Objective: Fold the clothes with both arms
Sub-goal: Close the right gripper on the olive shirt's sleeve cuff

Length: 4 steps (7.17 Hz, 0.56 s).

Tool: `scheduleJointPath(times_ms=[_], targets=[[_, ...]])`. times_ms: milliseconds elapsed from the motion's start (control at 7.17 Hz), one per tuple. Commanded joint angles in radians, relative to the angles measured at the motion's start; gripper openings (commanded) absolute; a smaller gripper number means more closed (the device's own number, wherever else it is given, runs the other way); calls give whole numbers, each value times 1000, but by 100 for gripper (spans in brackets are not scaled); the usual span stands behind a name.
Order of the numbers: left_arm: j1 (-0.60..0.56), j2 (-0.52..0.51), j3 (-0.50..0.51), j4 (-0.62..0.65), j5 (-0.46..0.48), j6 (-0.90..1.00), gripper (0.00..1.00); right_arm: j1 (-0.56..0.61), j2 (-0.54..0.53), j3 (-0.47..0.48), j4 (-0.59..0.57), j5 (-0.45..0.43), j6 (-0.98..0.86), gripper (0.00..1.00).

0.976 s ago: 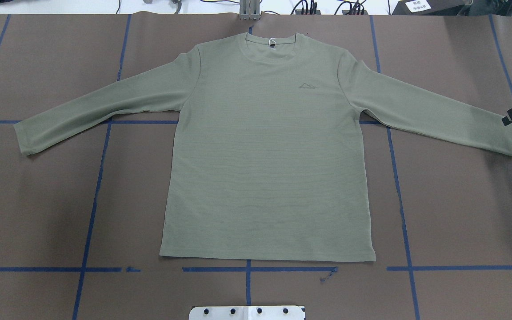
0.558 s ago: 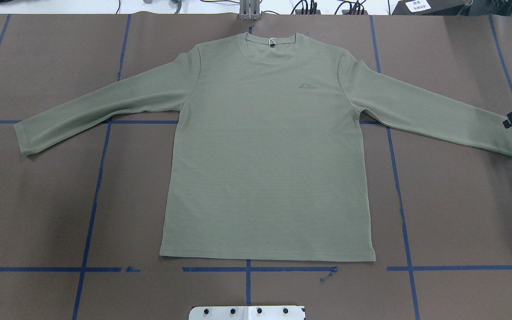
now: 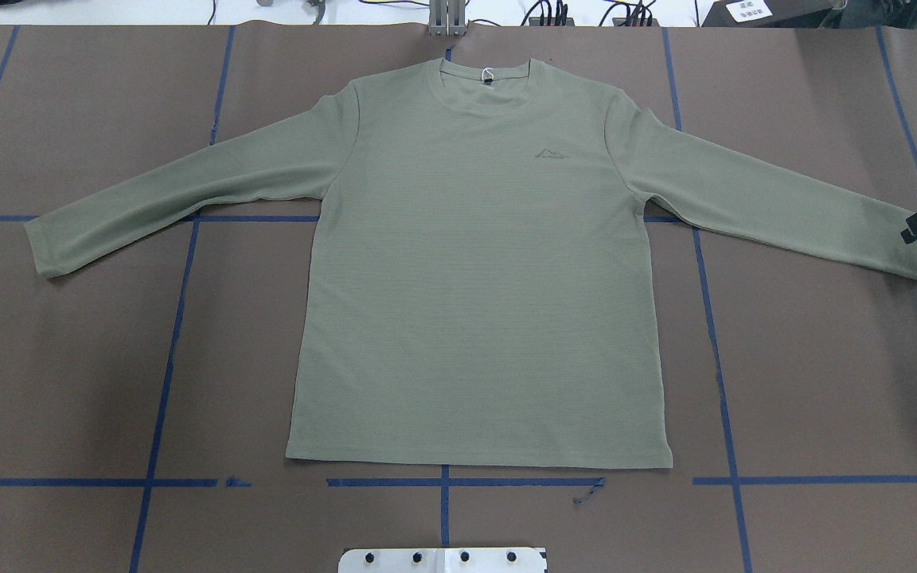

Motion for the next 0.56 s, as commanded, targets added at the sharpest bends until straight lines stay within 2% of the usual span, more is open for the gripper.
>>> scheduleJointPath(times_ms=[0,139,418], targets=[[0,-2,-6,2,-1,-1,100,-6,0,-11,1,3,0,100],[0,-3,-6,2,-1,-1,100,-6,0,-11,1,6,2,98],[0,-5,-8,2,-1,-1,100,-6,0,-7,1,12,0,34]])
